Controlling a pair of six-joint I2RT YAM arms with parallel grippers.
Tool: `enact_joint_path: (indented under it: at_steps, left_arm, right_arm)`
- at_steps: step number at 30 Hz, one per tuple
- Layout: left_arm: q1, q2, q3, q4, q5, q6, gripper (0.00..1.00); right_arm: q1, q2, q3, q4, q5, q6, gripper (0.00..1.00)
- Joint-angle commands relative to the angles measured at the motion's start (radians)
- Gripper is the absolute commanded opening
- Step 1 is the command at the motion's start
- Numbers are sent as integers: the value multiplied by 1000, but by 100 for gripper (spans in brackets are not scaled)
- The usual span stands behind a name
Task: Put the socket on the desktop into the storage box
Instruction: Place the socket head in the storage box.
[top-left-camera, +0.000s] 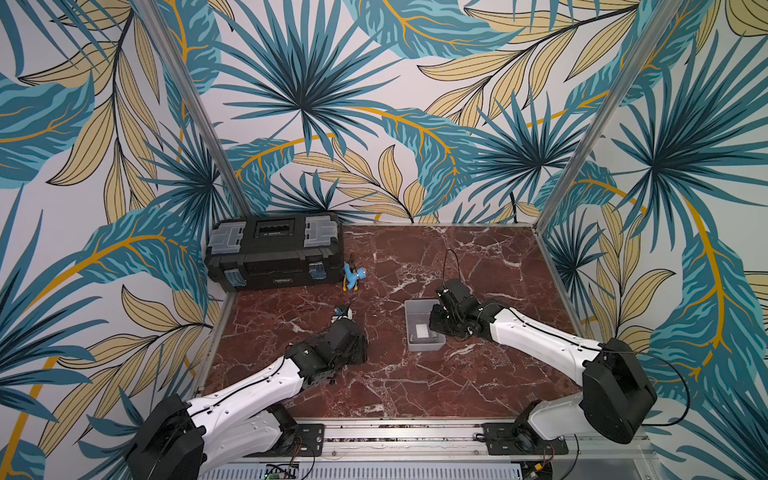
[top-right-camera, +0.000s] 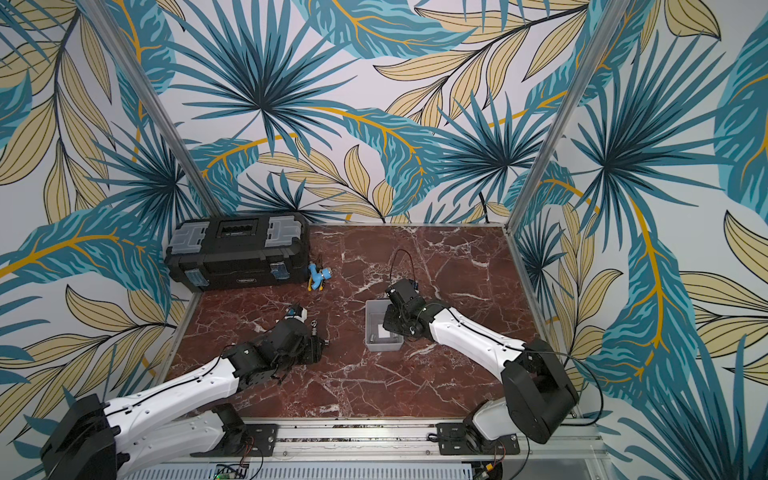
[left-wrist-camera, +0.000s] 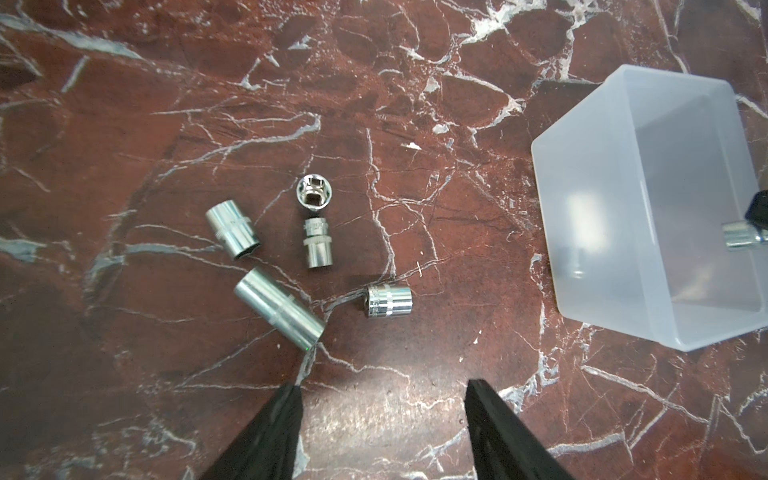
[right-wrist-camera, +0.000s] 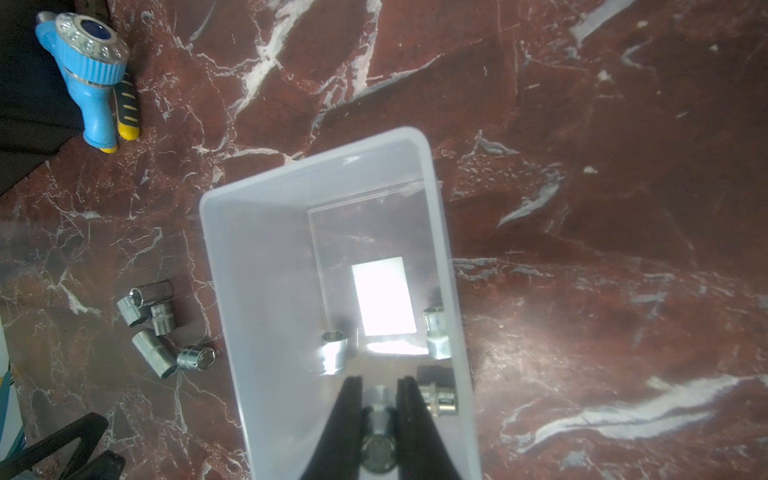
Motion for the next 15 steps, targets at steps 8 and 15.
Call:
enact_joint_path:
  at_steps: [8,15]
  left_arm:
    - [13,84,-1,45,44,-6,67]
    - [17,86,12,46,37,4,67]
  right_arm:
    - [1,32,71,-11,-29,-45,38]
    - [58,-6,95,-57,22,-58,39]
